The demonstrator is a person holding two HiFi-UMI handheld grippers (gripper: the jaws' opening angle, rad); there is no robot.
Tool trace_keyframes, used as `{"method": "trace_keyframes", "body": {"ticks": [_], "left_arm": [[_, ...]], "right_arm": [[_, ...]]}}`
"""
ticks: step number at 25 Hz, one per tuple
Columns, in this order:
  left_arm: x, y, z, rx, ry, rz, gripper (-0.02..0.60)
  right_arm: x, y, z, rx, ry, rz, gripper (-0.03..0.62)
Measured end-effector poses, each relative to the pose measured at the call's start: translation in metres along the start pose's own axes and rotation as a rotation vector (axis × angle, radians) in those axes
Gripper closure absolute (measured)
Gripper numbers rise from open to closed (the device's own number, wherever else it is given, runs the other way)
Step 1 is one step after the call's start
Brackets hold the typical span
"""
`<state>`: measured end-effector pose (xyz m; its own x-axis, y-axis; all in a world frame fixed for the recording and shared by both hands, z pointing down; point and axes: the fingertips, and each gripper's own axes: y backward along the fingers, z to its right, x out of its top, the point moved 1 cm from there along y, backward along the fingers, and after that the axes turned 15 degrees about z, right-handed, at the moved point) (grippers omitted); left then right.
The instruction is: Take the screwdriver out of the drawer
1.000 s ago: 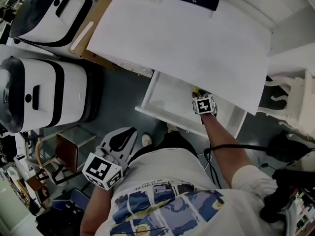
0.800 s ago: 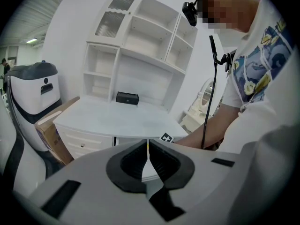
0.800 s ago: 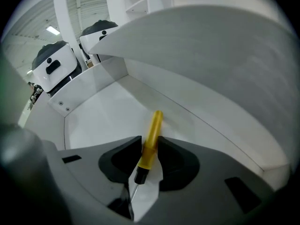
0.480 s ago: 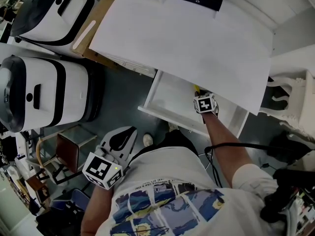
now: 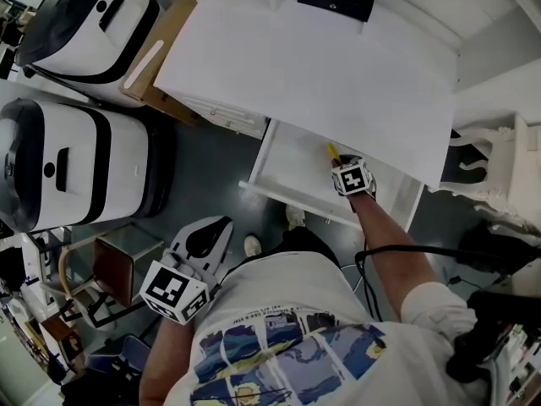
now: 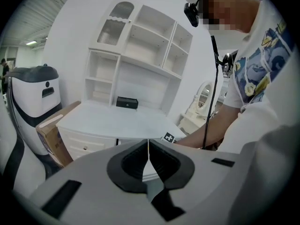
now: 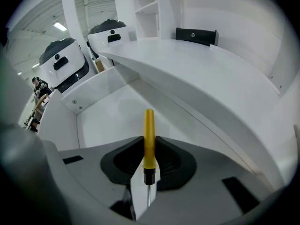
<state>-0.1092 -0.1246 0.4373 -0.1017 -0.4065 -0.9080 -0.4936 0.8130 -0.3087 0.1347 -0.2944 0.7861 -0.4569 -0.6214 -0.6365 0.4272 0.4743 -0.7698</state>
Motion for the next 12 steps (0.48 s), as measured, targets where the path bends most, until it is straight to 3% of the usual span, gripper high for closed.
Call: {"method": "trace_keyframes", "body": {"ticks": [12], "left_arm": [[0.000, 0.040, -0.005, -0.058, -0.006, 0.074, 0.567]], "right_arm": [[0.031, 0.048, -0.043, 0.047, 0.044, 0.057, 0.502]]}}
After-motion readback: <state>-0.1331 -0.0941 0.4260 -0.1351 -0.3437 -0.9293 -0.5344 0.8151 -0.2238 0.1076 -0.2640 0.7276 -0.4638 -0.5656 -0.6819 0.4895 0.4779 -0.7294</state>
